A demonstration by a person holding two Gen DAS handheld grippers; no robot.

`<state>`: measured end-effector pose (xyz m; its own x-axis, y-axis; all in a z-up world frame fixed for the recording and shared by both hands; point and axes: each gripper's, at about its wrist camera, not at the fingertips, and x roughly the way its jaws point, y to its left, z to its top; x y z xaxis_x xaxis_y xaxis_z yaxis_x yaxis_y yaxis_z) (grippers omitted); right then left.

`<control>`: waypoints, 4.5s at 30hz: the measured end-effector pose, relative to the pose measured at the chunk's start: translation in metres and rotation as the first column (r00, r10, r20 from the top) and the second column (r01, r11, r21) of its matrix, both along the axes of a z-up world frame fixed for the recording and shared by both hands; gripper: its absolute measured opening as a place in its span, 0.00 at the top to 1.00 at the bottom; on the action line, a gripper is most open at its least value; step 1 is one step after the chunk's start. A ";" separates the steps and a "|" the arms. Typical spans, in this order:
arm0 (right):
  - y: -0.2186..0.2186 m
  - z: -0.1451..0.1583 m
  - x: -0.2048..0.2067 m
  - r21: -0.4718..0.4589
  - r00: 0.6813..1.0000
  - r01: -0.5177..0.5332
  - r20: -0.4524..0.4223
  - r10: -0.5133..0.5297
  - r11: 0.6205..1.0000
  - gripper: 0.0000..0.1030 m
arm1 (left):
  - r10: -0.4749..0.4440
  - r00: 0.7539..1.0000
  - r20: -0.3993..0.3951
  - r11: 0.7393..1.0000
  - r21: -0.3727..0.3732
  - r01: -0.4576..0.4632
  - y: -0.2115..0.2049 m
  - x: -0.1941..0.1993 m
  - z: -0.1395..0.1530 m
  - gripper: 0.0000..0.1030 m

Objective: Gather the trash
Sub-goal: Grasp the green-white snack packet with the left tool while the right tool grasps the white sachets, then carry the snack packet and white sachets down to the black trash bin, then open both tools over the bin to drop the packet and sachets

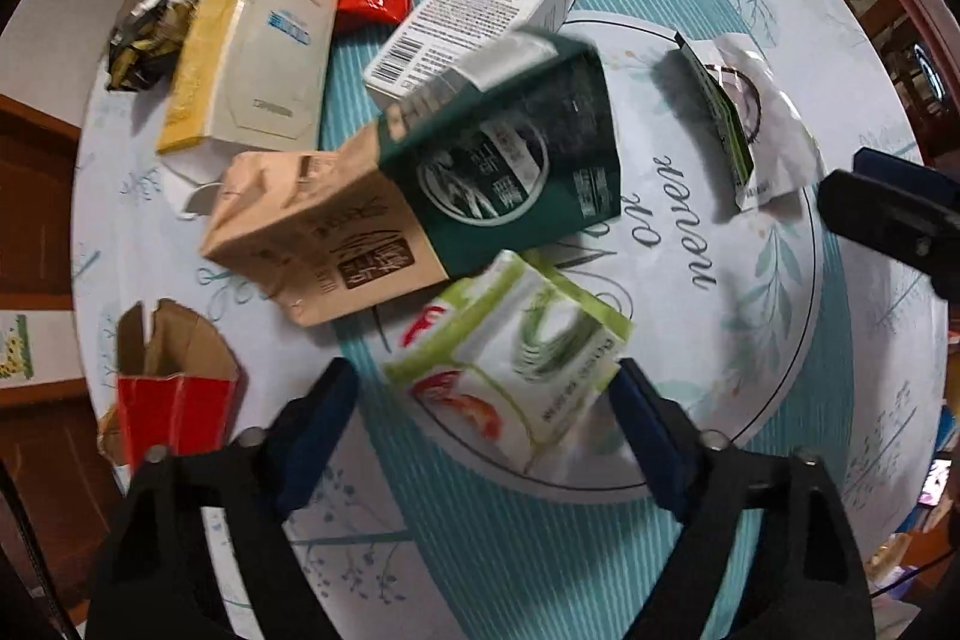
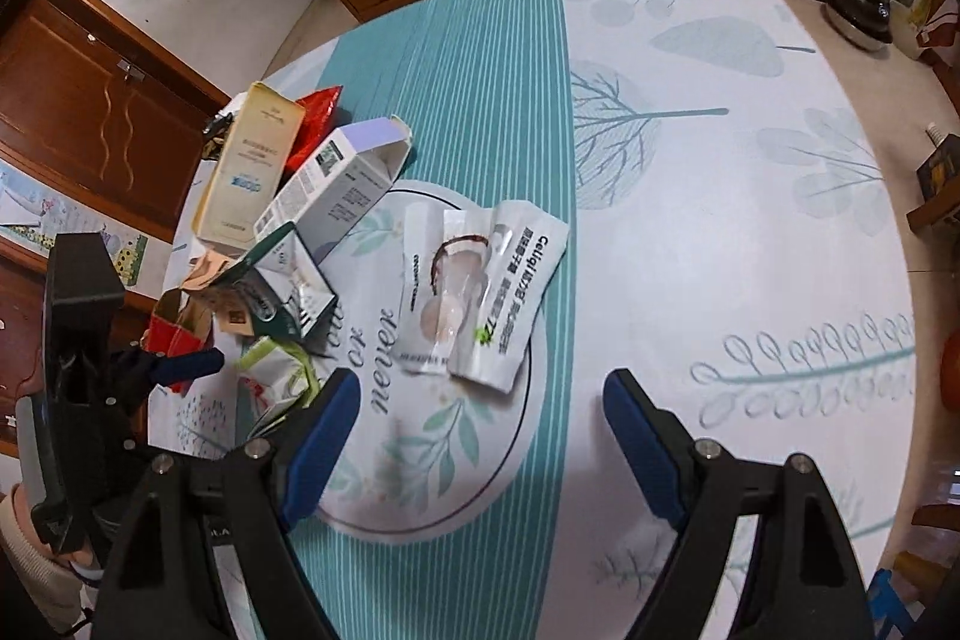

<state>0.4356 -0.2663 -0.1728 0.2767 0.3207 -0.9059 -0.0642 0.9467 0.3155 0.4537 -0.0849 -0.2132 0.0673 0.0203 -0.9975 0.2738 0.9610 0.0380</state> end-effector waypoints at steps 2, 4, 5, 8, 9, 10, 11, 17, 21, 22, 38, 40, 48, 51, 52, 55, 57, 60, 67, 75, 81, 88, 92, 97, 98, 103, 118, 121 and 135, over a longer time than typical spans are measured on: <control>0.005 -0.003 0.004 -0.019 1.000 -0.011 0.001 0.011 1.000 0.19 | 0.016 1.000 -0.011 0.999 -0.029 -0.016 0.001 0.005 -0.002 0.34; 0.009 -0.006 0.006 -0.032 1.000 -0.018 -0.001 0.018 0.999 0.19 | 0.030 0.999 -0.016 0.999 -0.030 -0.031 0.001 0.008 -0.002 0.36; 0.011 -0.007 0.008 -0.036 1.000 -0.018 -0.006 0.017 0.999 0.19 | 0.035 0.999 -0.015 0.999 -0.029 -0.035 0.002 0.009 -0.002 0.43; 0.016 -0.013 0.014 -0.049 1.000 -0.017 -0.020 0.016 0.999 0.19 | 0.063 0.998 -0.016 0.997 -0.043 -0.064 0.008 0.016 0.001 0.54; 0.019 -0.014 0.016 -0.063 1.000 -0.016 -0.016 0.015 0.998 0.19 | 0.077 0.997 -0.017 0.996 -0.049 -0.078 0.009 0.017 0.002 0.56; 0.021 -0.013 0.018 -0.074 1.000 -0.017 -0.009 0.017 0.997 0.19 | 0.092 0.996 -0.017 0.994 -0.055 -0.093 0.012 0.018 0.003 0.58; 0.025 -0.014 0.020 -0.085 1.000 -0.022 -0.008 0.021 0.996 0.19 | 0.105 0.994 -0.017 0.993 -0.061 -0.106 0.011 0.016 0.005 0.62; 0.048 -0.017 0.023 -0.211 0.998 -0.044 0.041 0.054 0.977 0.25 | 0.186 0.982 -0.021 0.978 -0.091 -0.187 0.020 -0.001 0.012 0.71; 0.063 -0.016 0.016 -0.270 0.985 -0.102 0.110 0.136 0.957 0.78 | 0.229 0.973 -0.020 0.967 -0.111 -0.229 0.026 -0.010 0.012 0.72; 0.063 -0.016 0.014 -0.253 0.983 -0.115 0.108 0.147 0.960 0.88 | 0.239 0.971 -0.019 0.964 -0.117 -0.239 0.028 -0.012 0.013 0.72; 0.027 0.031 -0.030 -0.017 0.986 -0.068 0.151 0.070 0.998 0.90 | 0.361 0.932 0.029 0.904 -0.256 -0.343 0.060 -0.074 0.071 0.73; 0.027 0.040 -0.041 -0.004 0.984 -0.070 0.162 0.070 0.998 0.90 | 0.367 0.929 0.043 0.899 -0.272 -0.343 0.066 -0.088 0.083 0.73; 0.038 0.074 -0.103 0.011 0.976 -0.096 0.196 0.092 0.995 0.90 | 0.362 0.927 0.092 0.891 -0.326 -0.316 0.074 -0.149 0.124 0.73; 0.046 0.087 -0.134 0.000 0.973 -0.107 0.207 0.105 0.994 0.90 | 0.341 0.932 0.124 0.901 -0.325 -0.287 0.079 -0.176 0.138 0.73; 0.050 0.091 -0.146 -0.003 0.972 -0.108 0.212 0.106 0.994 0.90 | 0.332 0.934 0.133 0.905 -0.324 -0.276 0.082 -0.184 0.142 0.73; 0.059 0.103 -0.181 -0.008 0.969 -0.098 0.228 0.097 0.995 0.90 | 0.298 0.941 0.162 0.917 -0.324 -0.234 0.090 -0.217 0.154 0.73; 0.066 0.110 -0.206 -0.010 0.967 -0.090 0.239 0.090 0.996 0.90 | 0.269 0.946 0.183 0.925 -0.324 -0.200 0.097 -0.244 0.162 0.73; 0.079 0.118 -0.249 -0.011 0.964 -0.058 0.260 0.059 0.998 0.90 | 0.227 0.951 0.209 0.933 -0.325 -0.151 0.109 -0.279 0.172 0.73; 0.108 0.122 -0.336 -0.010 0.963 0.027 0.269 -0.023 1.000 0.90 | 0.162 0.952 0.259 0.936 -0.346 -0.065 0.144 -0.356 0.185 0.73; 0.130 0.121 -0.427 -0.049 0.966 0.077 0.250 -0.063 0.996 0.90 | 0.098 0.967 0.235 0.941 -0.337 -0.013 0.166 -0.430 0.167 0.73; 0.131 0.115 -0.470 -0.084 0.979 0.070 0.195 -0.053 0.994 0.90 | 0.062 0.982 0.176 0.944 -0.331 0.000 0.161 -0.463 0.142 0.73; 0.121 0.078 -0.490 -0.106 0.994 0.066 0.093 -0.056 0.992 0.90 | 0.061 0.992 0.111 0.944 -0.329 -0.021 0.140 -0.475 0.104 0.73; 0.115 0.023 -0.490 -0.085 0.998 0.060 0.009 -0.059 0.995 0.90 | 0.060 0.996 0.067 0.953 -0.299 -0.038 0.125 -0.475 0.055 0.73; 0.109 -0.066 -0.479 -0.097 0.996 0.040 -0.081 -0.048 0.994 0.90 | 0.129 0.991 -0.027 0.951 -0.279 -0.131 0.111 -0.469 -0.038 0.73; 0.107 -0.083 -0.476 -0.101 0.994 0.036 -0.096 -0.046 0.994 0.90 | 0.150 0.987 -0.050 0.948 -0.277 -0.158 0.108 -0.467 -0.063 0.73; 0.097 -0.162 -0.461 -0.101 0.987 0.027 -0.157 -0.042 0.995 0.89 | 0.204 0.974 -0.098 0.942 -0.252 -0.223 0.096 -0.457 -0.144 0.73; 0.092 -0.315 -0.423 -0.078 0.972 0.015 -0.232 -0.033 0.997 0.89 | 0.191 0.978 -0.079 0.959 -0.196 -0.203 0.060 -0.422 -0.281 0.69; 0.097 -0.328 -0.420 -0.081 0.971 0.004 -0.236 -0.023 0.997 0.89 | 0.181 0.981 -0.071 0.965 -0.179 -0.191 0.059 -0.419 -0.295 0.58; 0.107 -0.348 -0.403 -0.072 0.969 -0.002 -0.245 -0.016 0.997 0.86 | 0.228 0.974 -0.011 0.967 -0.113 -0.228 0.094 -0.409 -0.301 0.07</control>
<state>0.0323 -0.1595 -0.5211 0.0447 0.2517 -0.9668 0.0136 0.9675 0.2526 0.0444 0.0096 -0.5145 0.0761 -0.0769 -0.9941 0.0467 0.9962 -0.0734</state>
